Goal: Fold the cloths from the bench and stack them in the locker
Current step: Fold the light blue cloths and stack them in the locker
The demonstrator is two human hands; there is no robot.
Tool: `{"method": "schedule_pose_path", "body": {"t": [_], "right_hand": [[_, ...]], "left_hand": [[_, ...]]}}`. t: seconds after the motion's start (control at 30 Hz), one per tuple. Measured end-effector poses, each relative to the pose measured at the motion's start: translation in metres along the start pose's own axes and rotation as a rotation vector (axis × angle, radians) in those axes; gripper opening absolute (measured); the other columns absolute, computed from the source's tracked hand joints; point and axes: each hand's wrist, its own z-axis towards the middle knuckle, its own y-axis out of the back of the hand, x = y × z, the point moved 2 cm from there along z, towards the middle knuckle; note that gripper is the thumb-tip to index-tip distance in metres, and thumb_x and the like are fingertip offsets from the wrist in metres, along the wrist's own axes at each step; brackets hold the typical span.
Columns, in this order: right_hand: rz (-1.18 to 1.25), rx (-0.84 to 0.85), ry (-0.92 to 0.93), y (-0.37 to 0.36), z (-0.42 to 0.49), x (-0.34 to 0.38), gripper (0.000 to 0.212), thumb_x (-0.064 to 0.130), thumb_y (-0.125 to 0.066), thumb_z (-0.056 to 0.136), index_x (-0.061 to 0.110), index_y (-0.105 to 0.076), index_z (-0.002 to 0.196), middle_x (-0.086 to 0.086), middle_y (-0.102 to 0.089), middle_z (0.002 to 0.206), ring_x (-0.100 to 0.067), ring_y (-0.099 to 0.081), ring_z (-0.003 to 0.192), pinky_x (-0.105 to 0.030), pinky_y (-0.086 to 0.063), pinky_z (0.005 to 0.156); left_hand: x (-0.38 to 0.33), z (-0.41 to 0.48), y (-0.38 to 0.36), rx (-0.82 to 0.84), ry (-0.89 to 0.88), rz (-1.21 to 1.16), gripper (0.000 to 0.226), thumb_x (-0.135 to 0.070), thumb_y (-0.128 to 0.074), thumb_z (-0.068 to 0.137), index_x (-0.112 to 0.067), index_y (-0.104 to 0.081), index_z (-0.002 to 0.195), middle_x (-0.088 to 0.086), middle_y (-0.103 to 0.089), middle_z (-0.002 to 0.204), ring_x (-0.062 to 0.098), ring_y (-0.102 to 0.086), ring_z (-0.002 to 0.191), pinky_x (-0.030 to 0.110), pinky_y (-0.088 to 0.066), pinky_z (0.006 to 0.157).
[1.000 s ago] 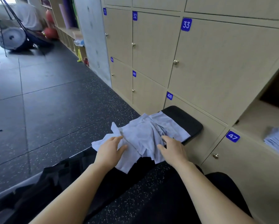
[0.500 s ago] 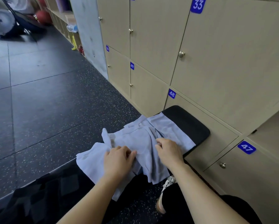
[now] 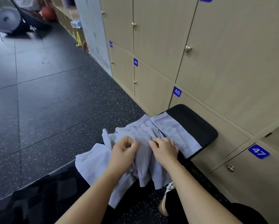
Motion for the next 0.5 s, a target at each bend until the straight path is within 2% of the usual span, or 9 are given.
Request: {"method": "schedule_pose_path", "body": {"t": [0.13,0.17,0.23,0.27,0.33,0.4,0.5], "right_hand": [[0.127,0.076,-0.008,0.015,-0.008,0.009,0.044,0.055,-0.032,0.096,0.030,-0.065,0.112,-0.003,-0.054,0.131,-0.030,-0.040,0.125,-0.041,-0.033,0.105],[0.218,0.090,-0.015,0.020,-0.012,0.012,0.045,0.058,-0.033,0.093,0.030,-0.066,0.106,-0.004,-0.058,0.122,-0.028,-0.043,0.121,-0.043,-0.035,0.104],[0.488,0.028,-0.012,0.034,-0.021,0.019,0.041,0.064,-0.041,0.081,0.030,-0.063,0.076,0.001,-0.060,0.089,-0.023,-0.050,0.097,-0.046,-0.042,0.093],[0.607,-0.017,-0.001,0.042,-0.025,0.021,0.036,0.059,-0.048,0.079,0.026,-0.055,0.065,0.004,-0.054,0.075,-0.020,-0.049,0.084,-0.044,-0.045,0.083],[0.763,-0.059,0.036,0.061,-0.034,0.024,0.031,0.033,-0.060,0.089,0.022,-0.049,0.062,0.008,-0.047,0.064,-0.013,-0.045,0.069,-0.031,-0.041,0.068],[0.864,-0.094,0.085,0.082,-0.041,0.027,0.023,0.018,-0.061,0.092,0.015,-0.053,0.070,0.005,-0.050,0.066,-0.009,-0.045,0.065,-0.019,-0.040,0.060],[1.002,-0.142,0.126,0.110,-0.052,0.032,0.014,0.013,-0.065,0.090,0.011,-0.055,0.080,0.001,-0.053,0.074,-0.008,-0.048,0.066,-0.010,-0.041,0.056]], "left_hand": [[-0.015,0.001,0.004,0.047,-0.060,-0.128,0.035,-0.001,-0.055,0.094,-0.017,-0.039,0.067,-0.009,-0.036,0.055,0.005,-0.030,0.053,0.019,-0.028,0.052],[-0.020,0.001,0.006,0.069,-0.069,-0.164,0.035,-0.002,-0.055,0.094,-0.017,-0.039,0.067,-0.007,-0.036,0.058,0.007,-0.030,0.057,0.023,-0.029,0.054],[-0.033,-0.001,0.010,0.095,-0.097,-0.209,0.030,-0.010,-0.059,0.091,-0.016,-0.041,0.068,-0.002,-0.037,0.062,0.011,-0.031,0.061,0.027,-0.029,0.057],[-0.039,-0.003,0.013,0.085,-0.113,-0.211,0.026,-0.016,-0.061,0.087,-0.016,-0.042,0.069,0.000,-0.037,0.063,0.012,-0.032,0.061,0.028,-0.030,0.057],[-0.051,-0.004,0.019,0.026,-0.139,-0.214,0.024,-0.018,-0.062,0.086,-0.015,-0.045,0.070,0.002,-0.039,0.064,0.014,-0.034,0.062,0.030,-0.031,0.058],[-0.060,-0.006,0.025,-0.030,-0.152,-0.217,0.025,-0.011,-0.062,0.092,-0.013,-0.049,0.071,0.003,-0.044,0.064,0.015,-0.038,0.062,0.033,-0.036,0.062],[-0.078,-0.010,0.029,-0.037,-0.182,-0.205,0.024,-0.011,-0.061,0.094,-0.013,-0.053,0.072,0.001,-0.048,0.064,0.015,-0.043,0.062,0.034,-0.043,0.065]]}}
